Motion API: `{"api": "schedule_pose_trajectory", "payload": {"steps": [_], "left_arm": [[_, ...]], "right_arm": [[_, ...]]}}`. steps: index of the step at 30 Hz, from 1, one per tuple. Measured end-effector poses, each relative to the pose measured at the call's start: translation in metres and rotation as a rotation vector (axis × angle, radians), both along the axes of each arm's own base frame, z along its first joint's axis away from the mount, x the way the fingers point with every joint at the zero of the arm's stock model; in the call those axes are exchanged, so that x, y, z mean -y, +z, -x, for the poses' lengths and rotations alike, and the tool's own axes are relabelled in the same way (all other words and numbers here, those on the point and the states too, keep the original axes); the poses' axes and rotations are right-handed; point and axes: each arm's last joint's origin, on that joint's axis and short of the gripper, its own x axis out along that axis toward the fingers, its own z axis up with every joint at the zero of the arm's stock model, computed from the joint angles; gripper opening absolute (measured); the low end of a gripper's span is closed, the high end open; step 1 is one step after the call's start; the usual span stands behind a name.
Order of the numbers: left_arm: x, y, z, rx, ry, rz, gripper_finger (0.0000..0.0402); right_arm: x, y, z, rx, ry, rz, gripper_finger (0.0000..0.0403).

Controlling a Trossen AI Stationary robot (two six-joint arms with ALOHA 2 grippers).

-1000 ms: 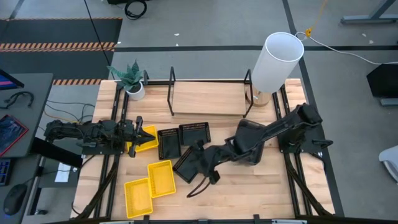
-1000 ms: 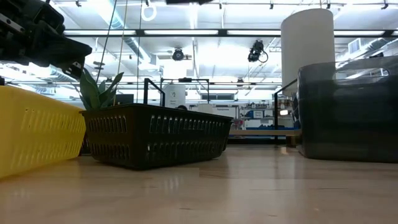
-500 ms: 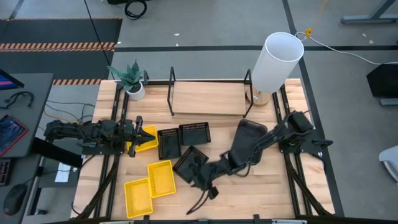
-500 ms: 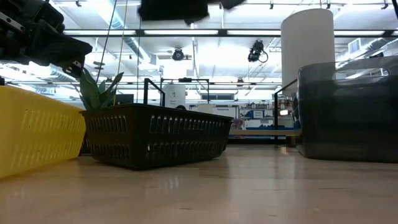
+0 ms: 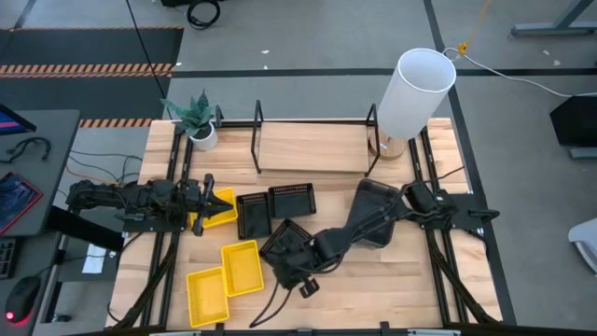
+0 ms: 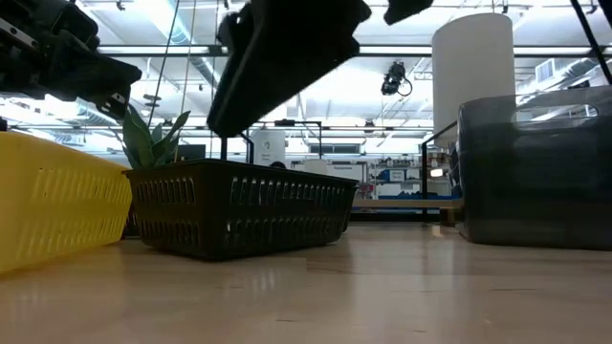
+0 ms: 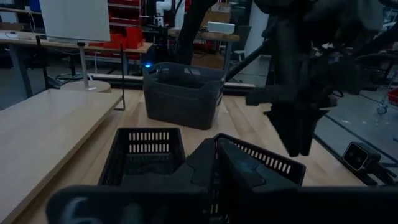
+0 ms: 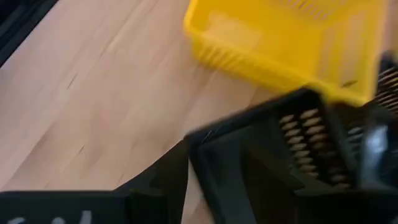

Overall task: Stack baskets on shelf by color
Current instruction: Stack the bottom right black bin on the right black bin

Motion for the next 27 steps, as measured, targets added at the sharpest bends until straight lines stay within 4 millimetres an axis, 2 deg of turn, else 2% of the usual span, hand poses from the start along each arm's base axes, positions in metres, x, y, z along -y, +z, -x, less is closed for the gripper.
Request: {"api": "schedule_pose_trajectory", "payload": {"steps": [5,10,18,23,27], "left_arm": [[0.0,0.0,0.0,-0.002,0.0,0.0,0.0033],[0.0,0.0,0.0,0.001,0.0,0.0,0.0036],[0.0,0.0,0.0,0.001,0.0,0.0,0.0028],[0.0,0.0,0.0,0.001,0.0,0.0,0.0035],[0.0,0.0,0.0,0.001,0.0,0.0,0.0038]], "right_arm": [[0.009,-0.003,0.0,-0.06,-0.058,-0.045,0.0209],[0.009,-0.004,0.002,-0.058,-0.051,0.038,0.0244],[0.011,-0.005,0.003,-0.055,-0.037,0.082,0.0223],[0.018,-0.019,0.004,-0.093,-0.021,0.034,0.0204],[0.022,-0.025,0.005,-0.095,-0.04,0.061,0.0193]]}}
